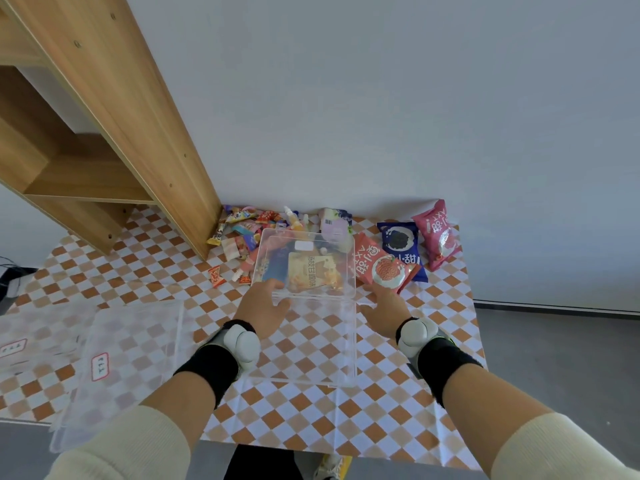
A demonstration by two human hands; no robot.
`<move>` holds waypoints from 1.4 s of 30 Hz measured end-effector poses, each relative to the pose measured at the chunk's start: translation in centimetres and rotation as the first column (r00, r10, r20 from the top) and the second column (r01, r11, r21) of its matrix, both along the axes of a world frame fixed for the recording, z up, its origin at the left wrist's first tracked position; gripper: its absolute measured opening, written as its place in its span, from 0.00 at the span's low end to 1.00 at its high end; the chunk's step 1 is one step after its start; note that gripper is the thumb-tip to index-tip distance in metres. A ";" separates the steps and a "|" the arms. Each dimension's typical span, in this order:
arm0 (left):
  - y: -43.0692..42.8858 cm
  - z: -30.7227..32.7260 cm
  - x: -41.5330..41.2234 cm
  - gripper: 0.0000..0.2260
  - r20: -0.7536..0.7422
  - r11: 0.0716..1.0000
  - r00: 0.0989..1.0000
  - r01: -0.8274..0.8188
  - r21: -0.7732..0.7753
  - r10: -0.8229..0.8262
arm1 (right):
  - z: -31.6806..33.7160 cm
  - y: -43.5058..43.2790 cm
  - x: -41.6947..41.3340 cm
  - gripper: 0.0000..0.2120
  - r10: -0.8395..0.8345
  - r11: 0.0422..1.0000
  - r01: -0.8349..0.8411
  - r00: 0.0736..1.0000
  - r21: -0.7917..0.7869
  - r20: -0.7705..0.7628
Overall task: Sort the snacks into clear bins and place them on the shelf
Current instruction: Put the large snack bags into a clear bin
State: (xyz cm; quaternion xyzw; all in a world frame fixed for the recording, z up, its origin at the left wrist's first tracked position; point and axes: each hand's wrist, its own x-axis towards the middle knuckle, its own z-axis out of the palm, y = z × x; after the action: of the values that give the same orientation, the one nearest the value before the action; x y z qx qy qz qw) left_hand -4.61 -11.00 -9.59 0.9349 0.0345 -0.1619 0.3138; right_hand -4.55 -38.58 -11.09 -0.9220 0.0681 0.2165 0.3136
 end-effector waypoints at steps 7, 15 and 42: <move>-4.5 0.6 3.4 0.17 0.029 0.983 0.984 0.179 -0.037 -0.178 | -1.0 -2.5 2.0 0.29 -0.075 0.984 0.077 0.997 -0.161 0.019; -9.0 -1.0 10.0 0.16 0.015 0.961 0.963 0.270 -0.053 -0.270 | -2.8 -2.8 6.6 0.35 -0.019 0.942 0.072 0.986 -0.326 0.164; -25.1 -6.7 17.4 0.26 -0.089 0.871 0.875 0.483 0.086 -0.476 | -8.6 -11.2 1.1 0.46 -0.353 0.834 0.414 0.908 -0.364 0.224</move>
State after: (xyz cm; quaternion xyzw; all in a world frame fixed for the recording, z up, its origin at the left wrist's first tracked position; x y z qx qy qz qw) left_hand 12.75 -36.06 -16.25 0.9238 -0.1798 -0.2629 0.2126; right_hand -3.45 -49.77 -19.65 -0.9473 0.2718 0.0617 0.1580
